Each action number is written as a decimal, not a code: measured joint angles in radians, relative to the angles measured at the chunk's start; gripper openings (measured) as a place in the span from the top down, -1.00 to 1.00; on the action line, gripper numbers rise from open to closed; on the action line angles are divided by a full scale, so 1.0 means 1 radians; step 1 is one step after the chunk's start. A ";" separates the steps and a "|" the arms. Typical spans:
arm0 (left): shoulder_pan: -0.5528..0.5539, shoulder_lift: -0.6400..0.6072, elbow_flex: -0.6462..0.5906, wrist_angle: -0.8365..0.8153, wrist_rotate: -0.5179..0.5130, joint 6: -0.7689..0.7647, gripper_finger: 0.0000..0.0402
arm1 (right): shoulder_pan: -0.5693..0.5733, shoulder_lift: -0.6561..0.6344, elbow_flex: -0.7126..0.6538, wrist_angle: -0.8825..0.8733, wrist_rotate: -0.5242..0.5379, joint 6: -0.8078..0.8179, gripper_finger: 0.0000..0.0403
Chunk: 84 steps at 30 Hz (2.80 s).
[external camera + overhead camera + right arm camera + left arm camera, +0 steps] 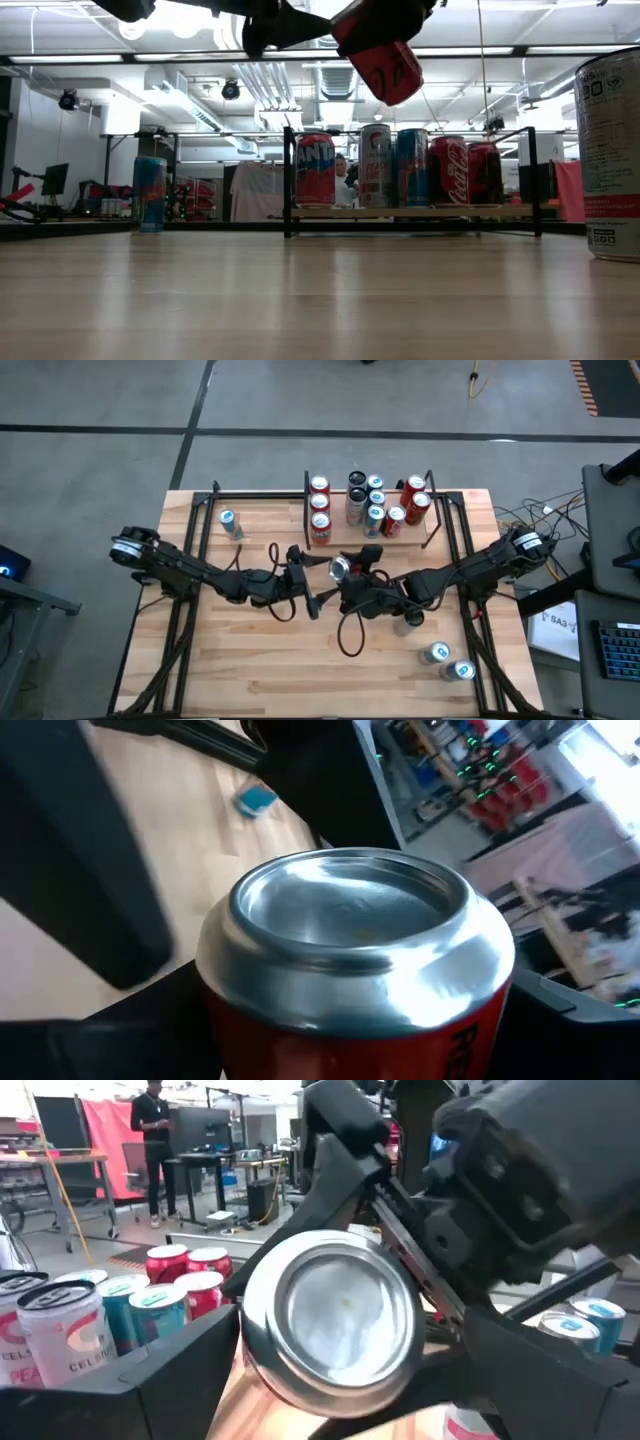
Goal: Place canned beverage on shelf
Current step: Put the dark red soda can on the shelf
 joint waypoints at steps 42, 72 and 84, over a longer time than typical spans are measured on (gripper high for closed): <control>0.033 0.098 0.096 -0.058 -0.068 -0.023 -0.46 | -0.011 0.059 0.000 0.052 0.101 -0.149 -0.64; 0.038 -0.490 -0.391 0.476 0.552 -0.024 -0.46 | 0.187 -0.306 -0.059 0.113 -0.138 -0.058 -0.86; 0.038 -0.343 -0.332 0.646 0.611 -0.078 -0.46 | 0.045 -0.165 -0.400 1.157 -0.453 -0.193 -0.87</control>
